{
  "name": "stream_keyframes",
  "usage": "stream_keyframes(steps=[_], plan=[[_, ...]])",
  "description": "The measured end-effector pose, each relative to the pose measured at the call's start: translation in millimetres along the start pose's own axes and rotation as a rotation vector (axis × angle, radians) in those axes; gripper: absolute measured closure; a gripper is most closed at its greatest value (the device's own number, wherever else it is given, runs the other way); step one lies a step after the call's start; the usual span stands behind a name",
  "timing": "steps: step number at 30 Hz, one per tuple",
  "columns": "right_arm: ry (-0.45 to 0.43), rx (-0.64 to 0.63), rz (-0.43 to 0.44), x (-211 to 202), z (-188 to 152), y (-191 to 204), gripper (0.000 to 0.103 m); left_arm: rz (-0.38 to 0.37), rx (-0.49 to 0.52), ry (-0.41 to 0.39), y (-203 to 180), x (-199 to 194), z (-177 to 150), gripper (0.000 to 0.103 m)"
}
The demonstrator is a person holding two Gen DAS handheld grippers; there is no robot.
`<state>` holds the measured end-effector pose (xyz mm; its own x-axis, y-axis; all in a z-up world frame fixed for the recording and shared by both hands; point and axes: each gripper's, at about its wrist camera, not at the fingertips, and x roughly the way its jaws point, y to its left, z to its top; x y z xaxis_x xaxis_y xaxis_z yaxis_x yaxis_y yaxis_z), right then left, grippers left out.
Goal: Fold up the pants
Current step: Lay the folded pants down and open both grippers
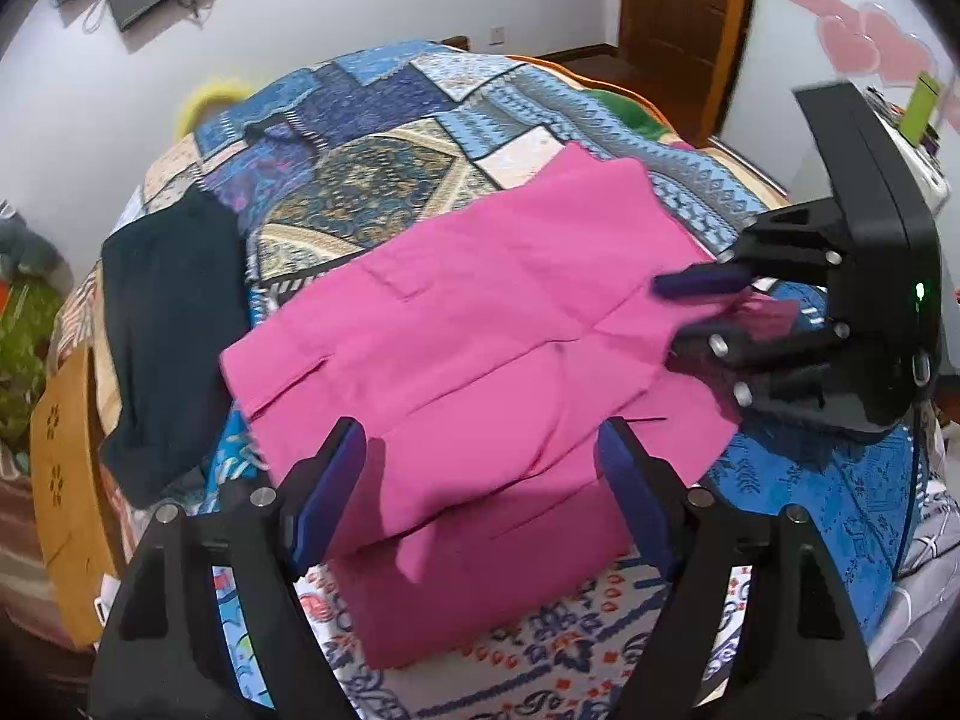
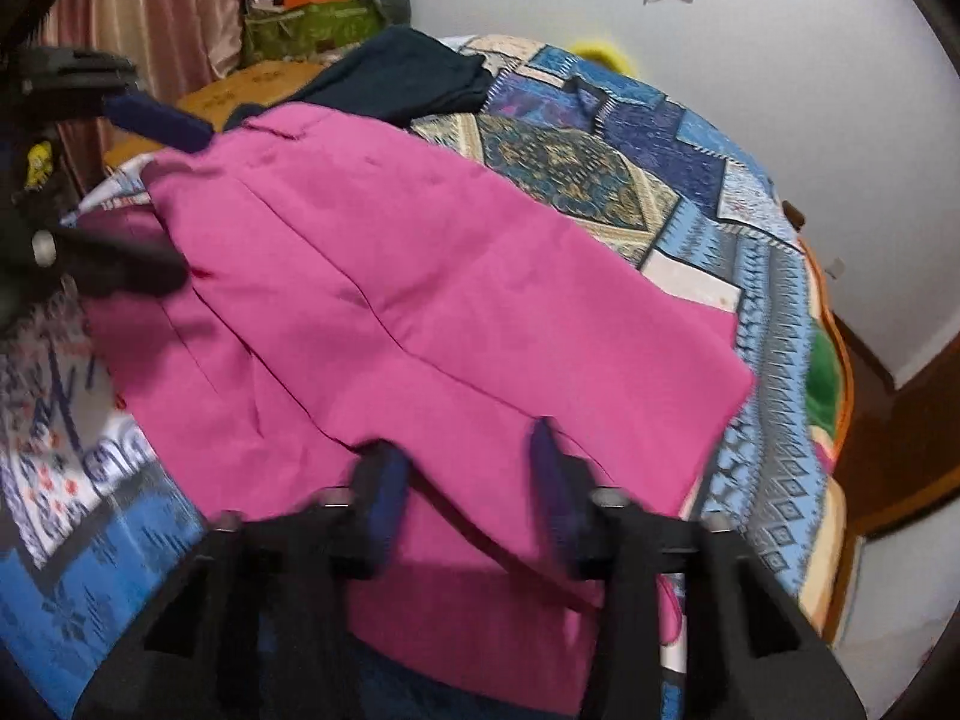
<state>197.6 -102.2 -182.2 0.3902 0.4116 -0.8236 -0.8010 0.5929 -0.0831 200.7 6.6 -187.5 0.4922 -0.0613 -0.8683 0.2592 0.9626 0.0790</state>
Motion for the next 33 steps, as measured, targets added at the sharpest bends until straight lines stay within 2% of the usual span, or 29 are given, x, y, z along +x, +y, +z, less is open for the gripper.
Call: stream_keyframes(steps=[2,5,8,11,13,15,22,27,31,33], plan=[[-0.021,0.042,0.033,-3,3,-2,0.095,-0.021,0.002,-0.003,-3,1,1,0.023],[-0.072,0.099,0.065,-13,6,-6,0.098,-0.031,0.02,-0.003,-10,4,2,0.024],[-0.117,0.161,0.08,-24,8,-12,0.099,0.017,0.038,-0.01,-15,7,3,0.036],[-0.148,0.204,0.101,-34,9,-17,0.1,0.064,0.039,-0.01,-14,11,5,0.056],[-0.157,0.211,0.105,-38,9,-19,0.1,0.069,0.027,-0.012,-10,11,5,0.084],[-0.162,0.206,0.11,-40,9,-17,0.1,0.052,0.008,-0.024,-7,7,5,0.092],[-0.154,0.174,0.109,-49,-1,-4,0.101,0.001,-0.008,-0.064,-8,-21,-2,0.093],[-0.139,0.153,0.089,-51,-14,7,0.101,-0.001,0.022,-0.041,-19,-19,-13,0.093],[-0.111,0.171,0.092,-43,-23,11,0.1,-0.035,-0.001,0.003,-19,-9,-23,0.089],[-0.089,0.18,0.104,-38,-27,13,0.099,-0.04,-0.01,0.0,-18,-10,-26,0.088]])
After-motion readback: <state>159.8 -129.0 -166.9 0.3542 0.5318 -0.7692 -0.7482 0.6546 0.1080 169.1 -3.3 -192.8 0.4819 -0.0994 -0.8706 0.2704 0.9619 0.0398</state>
